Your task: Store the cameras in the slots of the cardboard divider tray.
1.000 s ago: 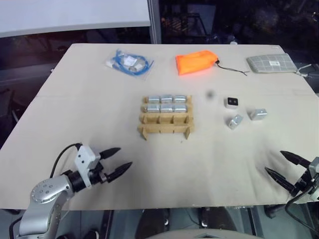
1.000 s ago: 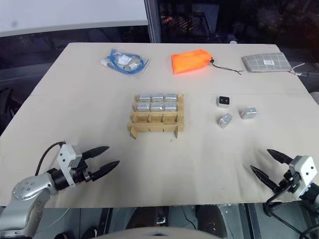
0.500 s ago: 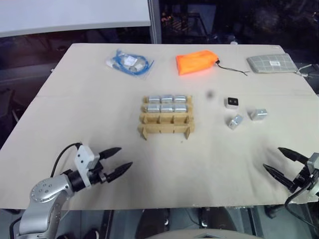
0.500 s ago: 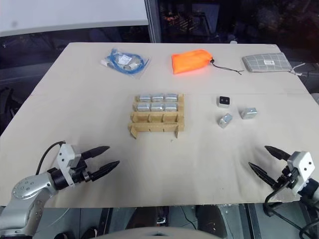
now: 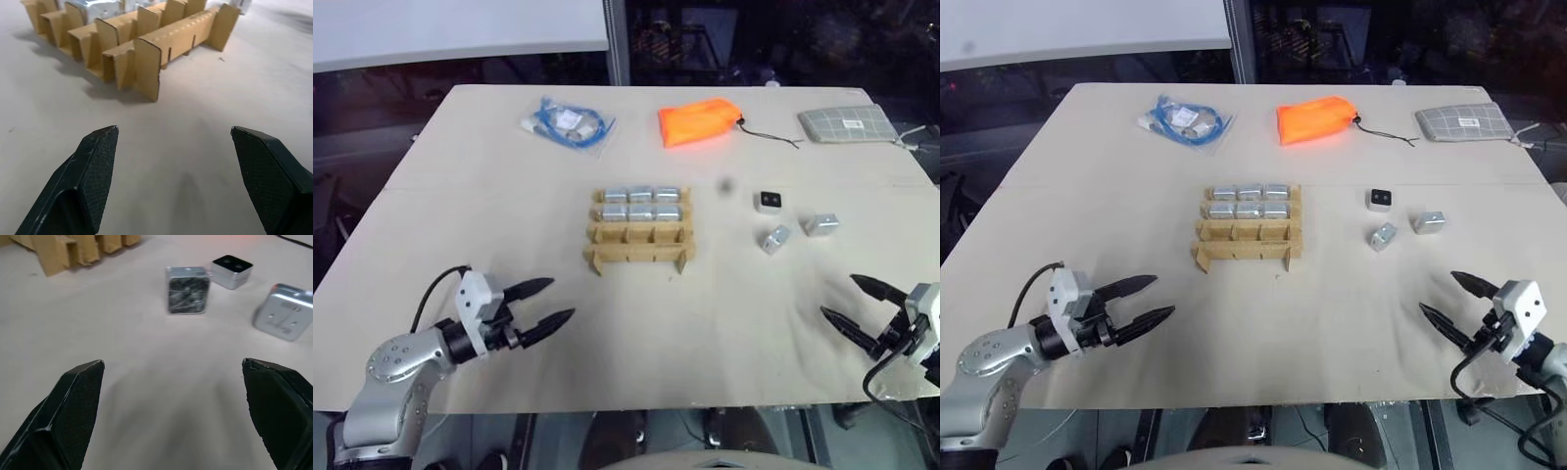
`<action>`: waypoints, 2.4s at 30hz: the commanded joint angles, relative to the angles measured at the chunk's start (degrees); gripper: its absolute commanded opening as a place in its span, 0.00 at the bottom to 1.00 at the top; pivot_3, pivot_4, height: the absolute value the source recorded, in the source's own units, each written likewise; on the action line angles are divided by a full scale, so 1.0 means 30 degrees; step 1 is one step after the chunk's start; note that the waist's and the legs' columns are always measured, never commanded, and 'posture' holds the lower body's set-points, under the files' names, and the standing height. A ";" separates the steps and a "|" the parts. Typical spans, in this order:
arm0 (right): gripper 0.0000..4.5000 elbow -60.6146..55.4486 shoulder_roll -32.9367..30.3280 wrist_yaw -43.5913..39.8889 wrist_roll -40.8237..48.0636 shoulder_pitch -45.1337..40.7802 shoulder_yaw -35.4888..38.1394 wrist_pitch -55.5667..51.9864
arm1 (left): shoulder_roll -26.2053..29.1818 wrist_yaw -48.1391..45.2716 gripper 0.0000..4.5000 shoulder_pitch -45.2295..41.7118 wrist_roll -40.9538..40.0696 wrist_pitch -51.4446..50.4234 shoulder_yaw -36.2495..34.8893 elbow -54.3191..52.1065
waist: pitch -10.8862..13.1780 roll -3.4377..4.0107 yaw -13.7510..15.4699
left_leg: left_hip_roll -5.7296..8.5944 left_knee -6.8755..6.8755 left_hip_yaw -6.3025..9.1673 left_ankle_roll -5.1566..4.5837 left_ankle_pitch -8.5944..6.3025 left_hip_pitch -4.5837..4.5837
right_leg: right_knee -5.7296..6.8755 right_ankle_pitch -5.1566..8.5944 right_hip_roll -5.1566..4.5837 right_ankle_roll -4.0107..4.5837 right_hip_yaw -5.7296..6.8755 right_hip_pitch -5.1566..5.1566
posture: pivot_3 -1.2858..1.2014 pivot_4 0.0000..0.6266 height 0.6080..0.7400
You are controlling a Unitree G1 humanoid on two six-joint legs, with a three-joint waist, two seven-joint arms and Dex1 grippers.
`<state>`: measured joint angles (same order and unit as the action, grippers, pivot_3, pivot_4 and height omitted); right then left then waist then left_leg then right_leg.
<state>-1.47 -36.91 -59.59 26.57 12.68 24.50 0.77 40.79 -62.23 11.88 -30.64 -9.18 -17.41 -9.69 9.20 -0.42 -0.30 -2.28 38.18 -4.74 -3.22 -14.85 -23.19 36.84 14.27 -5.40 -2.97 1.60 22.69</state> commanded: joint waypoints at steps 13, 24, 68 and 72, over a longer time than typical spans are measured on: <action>1.00 0.1841 -0.2568 -0.1779 -0.0927 -0.3589 -0.2225 0.0018 | 0.6740 -0.5862 0.85 -0.3587 -0.3824 -0.3887 -0.2061 -0.1506 | 0.0033 -0.0007 -0.0101 | 0.0020 0.0044 0.0012 -0.0008 0.0012 -0.0178 | 0.0004 -0.0037 0.0143 -0.0086 0.0043 0.0122 | 0.52 0.24 1.00; 1.00 0.6741 -0.4147 -0.4240 -0.3285 -1.0492 -0.5112 0.2091 | 0.7584 -0.9058 0.85 -0.9630 -0.2560 -0.2547 0.1420 0.0388 | 0.0092 0.0039 -0.0131 | 0.0034 0.0067 -0.0023 0.0069 0.0060 -0.0193 | 0.0016 -0.0042 0.0233 -0.0101 0.0011 0.0149 | 0.52 0.24 1.00; 0.16 2.3489 -0.1355 -0.7309 -1.5714 -2.7518 -1.6258 1.8299 | 0.5858 -0.6560 0.86 -0.8467 -0.3267 -0.2940 -0.0903 -0.0936 | 0.0175 0.0006 -0.0342 | 0.0001 0.0076 -0.0245 0.0099 0.0073 -0.0220 | 0.0103 -0.0048 0.0251 -0.0103 -0.0066 0.0250 | 0.52 0.24 1.00; 0.16 2.3500 -0.1321 -0.7354 -1.5626 -2.7489 -1.6177 1.8264 | 0.5798 -0.6613 0.86 -0.8634 -0.3152 -0.2803 -0.0697 -0.0741 | 0.0180 0.0012 -0.0574 | 0.0006 0.0101 -0.0264 0.0107 0.0078 -0.0212 | 0.0191 -0.0047 0.0244 -0.0101 -0.0094 0.0270 | 0.52 0.24 1.00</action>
<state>69.13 -40.40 -81.51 -20.66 -68.81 -24.53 55.22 58.01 -82.08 -13.30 -39.56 -18.28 -18.09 -11.11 9.74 -0.38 -2.02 -2.26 38.48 -5.52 -2.88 -14.60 -23.82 37.44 14.13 -4.67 -3.27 1.32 23.51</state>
